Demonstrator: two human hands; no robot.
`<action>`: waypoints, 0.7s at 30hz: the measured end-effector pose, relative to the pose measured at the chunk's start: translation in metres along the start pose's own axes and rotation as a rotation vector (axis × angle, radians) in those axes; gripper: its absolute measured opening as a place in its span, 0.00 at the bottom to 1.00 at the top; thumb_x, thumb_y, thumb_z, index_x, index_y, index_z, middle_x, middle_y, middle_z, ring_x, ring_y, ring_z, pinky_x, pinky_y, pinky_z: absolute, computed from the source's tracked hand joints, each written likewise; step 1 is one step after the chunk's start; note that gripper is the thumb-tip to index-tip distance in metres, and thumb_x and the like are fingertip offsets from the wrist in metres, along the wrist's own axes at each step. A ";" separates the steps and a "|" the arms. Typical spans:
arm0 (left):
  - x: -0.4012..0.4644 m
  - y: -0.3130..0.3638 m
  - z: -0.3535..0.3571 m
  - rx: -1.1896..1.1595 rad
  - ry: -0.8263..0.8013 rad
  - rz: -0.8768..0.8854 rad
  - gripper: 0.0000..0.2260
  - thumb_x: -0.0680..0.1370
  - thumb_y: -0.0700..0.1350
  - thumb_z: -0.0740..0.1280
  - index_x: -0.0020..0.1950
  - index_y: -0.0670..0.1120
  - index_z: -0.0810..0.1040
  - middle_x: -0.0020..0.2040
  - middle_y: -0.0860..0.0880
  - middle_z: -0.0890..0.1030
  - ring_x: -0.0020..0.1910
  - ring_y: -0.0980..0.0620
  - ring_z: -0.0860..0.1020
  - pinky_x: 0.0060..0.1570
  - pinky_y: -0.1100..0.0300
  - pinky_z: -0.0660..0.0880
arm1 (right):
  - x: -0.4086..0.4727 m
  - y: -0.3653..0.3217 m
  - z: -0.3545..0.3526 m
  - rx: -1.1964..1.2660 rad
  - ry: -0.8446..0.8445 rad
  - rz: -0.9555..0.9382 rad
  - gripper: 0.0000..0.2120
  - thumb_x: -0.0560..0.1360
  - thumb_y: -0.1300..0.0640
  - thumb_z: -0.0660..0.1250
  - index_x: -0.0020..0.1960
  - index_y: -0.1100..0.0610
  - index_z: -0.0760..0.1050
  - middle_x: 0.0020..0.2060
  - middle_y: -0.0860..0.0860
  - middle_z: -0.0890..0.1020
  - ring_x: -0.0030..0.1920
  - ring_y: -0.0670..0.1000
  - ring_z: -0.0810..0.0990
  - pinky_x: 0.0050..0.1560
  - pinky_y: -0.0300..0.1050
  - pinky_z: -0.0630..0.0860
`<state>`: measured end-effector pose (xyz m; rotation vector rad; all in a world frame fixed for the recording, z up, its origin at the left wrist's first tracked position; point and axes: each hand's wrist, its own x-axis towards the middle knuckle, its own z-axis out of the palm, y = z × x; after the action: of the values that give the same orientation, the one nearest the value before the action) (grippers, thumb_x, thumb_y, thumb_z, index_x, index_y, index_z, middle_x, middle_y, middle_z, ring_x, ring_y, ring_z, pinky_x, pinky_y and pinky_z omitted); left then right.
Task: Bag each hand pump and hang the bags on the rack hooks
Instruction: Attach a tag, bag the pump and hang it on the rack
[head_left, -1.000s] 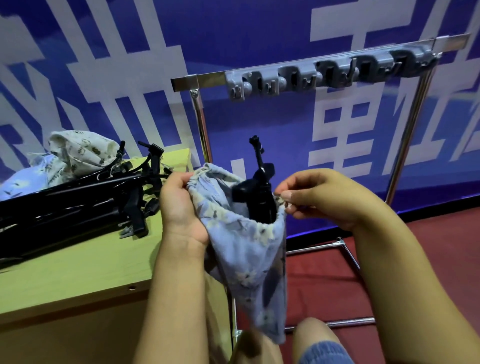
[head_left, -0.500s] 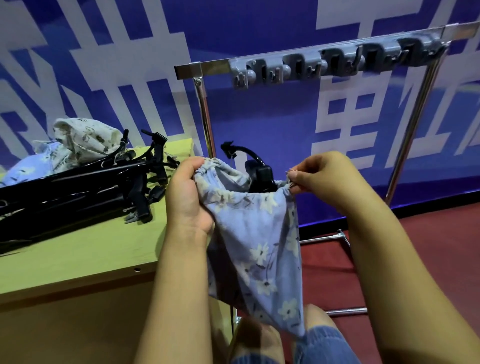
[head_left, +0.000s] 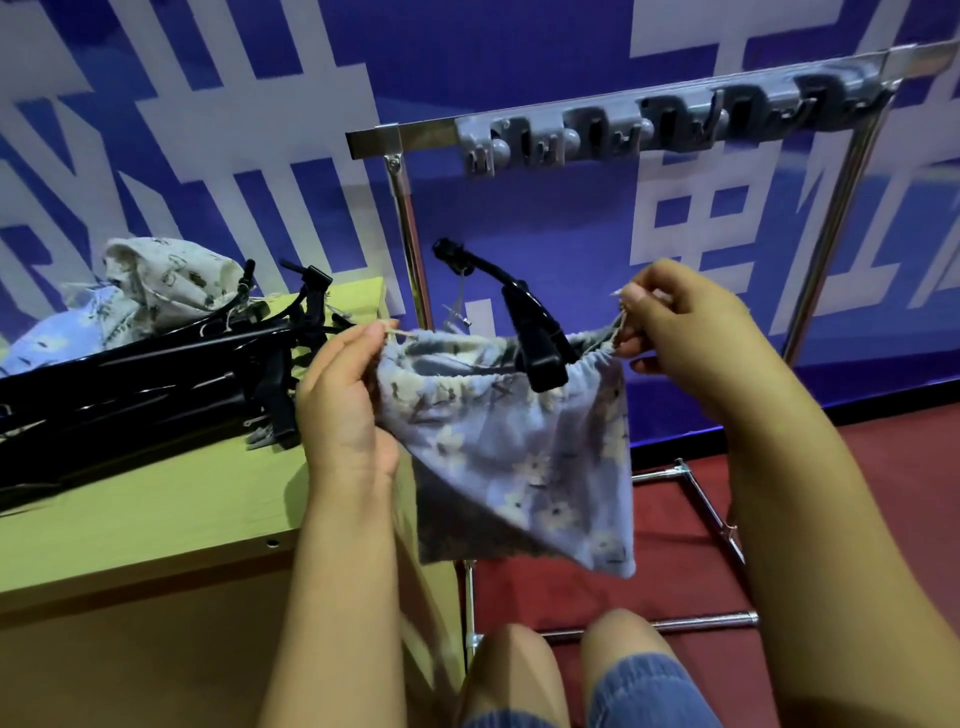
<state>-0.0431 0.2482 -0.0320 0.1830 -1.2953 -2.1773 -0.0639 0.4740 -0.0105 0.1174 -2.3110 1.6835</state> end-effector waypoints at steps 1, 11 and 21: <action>0.001 0.003 -0.002 0.027 0.013 0.033 0.07 0.76 0.35 0.64 0.40 0.42 0.79 0.28 0.52 0.80 0.21 0.59 0.71 0.21 0.69 0.65 | 0.001 0.000 -0.003 0.009 0.026 -0.021 0.09 0.80 0.58 0.59 0.41 0.55 0.71 0.31 0.53 0.76 0.30 0.48 0.77 0.33 0.43 0.75; 0.018 -0.003 -0.017 0.164 0.055 0.033 0.11 0.80 0.43 0.61 0.38 0.48 0.75 0.28 0.55 0.76 0.29 0.58 0.75 0.31 0.66 0.72 | 0.011 0.004 -0.019 -0.027 0.225 -0.031 0.10 0.80 0.54 0.57 0.43 0.56 0.71 0.35 0.50 0.78 0.37 0.49 0.79 0.48 0.58 0.79; 0.016 0.015 -0.021 -0.652 -0.089 -0.413 0.15 0.79 0.39 0.57 0.32 0.43 0.70 0.23 0.54 0.62 0.18 0.59 0.60 0.19 0.68 0.61 | 0.030 0.027 -0.034 0.029 0.337 0.195 0.14 0.82 0.52 0.52 0.52 0.62 0.70 0.42 0.60 0.81 0.40 0.55 0.83 0.37 0.48 0.78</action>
<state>-0.0412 0.2184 -0.0270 0.0941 -0.5576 -2.8664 -0.0925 0.5171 -0.0176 -0.3693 -2.0989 1.6743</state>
